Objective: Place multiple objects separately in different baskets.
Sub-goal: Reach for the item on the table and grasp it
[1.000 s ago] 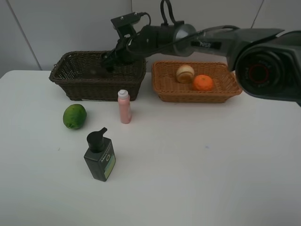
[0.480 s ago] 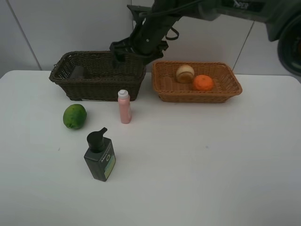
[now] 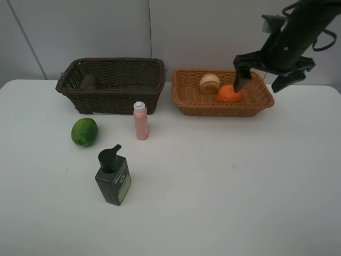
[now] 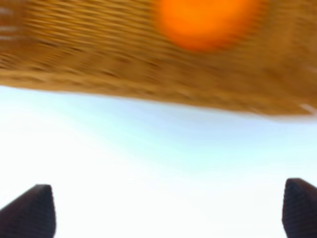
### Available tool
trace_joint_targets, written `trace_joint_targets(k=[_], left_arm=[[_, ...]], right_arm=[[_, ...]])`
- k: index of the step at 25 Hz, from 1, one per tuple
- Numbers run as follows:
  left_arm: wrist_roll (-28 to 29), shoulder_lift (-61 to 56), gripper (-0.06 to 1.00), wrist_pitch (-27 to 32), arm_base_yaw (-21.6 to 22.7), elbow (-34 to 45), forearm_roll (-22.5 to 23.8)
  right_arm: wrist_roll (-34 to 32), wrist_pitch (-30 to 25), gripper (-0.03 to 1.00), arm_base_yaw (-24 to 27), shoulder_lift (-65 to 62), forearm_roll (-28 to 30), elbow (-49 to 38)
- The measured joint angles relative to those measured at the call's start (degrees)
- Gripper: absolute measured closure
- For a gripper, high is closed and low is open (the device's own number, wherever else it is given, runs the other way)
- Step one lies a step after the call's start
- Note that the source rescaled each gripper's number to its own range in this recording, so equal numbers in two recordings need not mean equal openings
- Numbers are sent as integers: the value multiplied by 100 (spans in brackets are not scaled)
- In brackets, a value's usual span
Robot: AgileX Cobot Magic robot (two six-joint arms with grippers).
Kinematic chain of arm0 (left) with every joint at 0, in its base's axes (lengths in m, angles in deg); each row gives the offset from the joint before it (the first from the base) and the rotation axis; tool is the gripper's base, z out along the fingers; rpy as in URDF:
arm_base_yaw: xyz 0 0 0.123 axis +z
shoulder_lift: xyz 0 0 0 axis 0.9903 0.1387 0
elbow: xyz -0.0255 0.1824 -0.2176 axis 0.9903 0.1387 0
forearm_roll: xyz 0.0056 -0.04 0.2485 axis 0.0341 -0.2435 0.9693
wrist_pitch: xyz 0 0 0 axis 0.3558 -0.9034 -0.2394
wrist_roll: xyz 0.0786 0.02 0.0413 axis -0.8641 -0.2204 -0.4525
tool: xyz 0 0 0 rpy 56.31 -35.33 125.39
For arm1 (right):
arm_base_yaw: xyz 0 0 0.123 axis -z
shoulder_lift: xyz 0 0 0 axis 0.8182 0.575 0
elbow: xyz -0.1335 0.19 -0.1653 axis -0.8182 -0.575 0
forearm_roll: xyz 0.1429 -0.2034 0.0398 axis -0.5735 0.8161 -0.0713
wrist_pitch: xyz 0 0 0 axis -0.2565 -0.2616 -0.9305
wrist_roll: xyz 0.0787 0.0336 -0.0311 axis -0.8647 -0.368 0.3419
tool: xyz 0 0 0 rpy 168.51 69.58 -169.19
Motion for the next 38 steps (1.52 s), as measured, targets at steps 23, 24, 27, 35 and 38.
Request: trace_joint_targets(k=[23, 24, 27, 35, 38], left_arm=[[0, 0, -6, 0, 0, 0, 0], [0, 0, -6, 0, 0, 0, 0], [0, 0, -6, 0, 0, 0, 0], [0, 0, -6, 0, 0, 0, 0], [0, 0, -6, 0, 0, 0, 0]], right_arm=[[449, -952, -2, 1027, -7697, -379, -2751], [449, -952, -2, 1027, -7941, -494, -2871], [449, -885, -2, 1027, -8842, -622, -3329], [940, -606, -2, 1011, -9868, -446, -4474], [989, -669, -2, 1011, -9868, -405, -4617]])
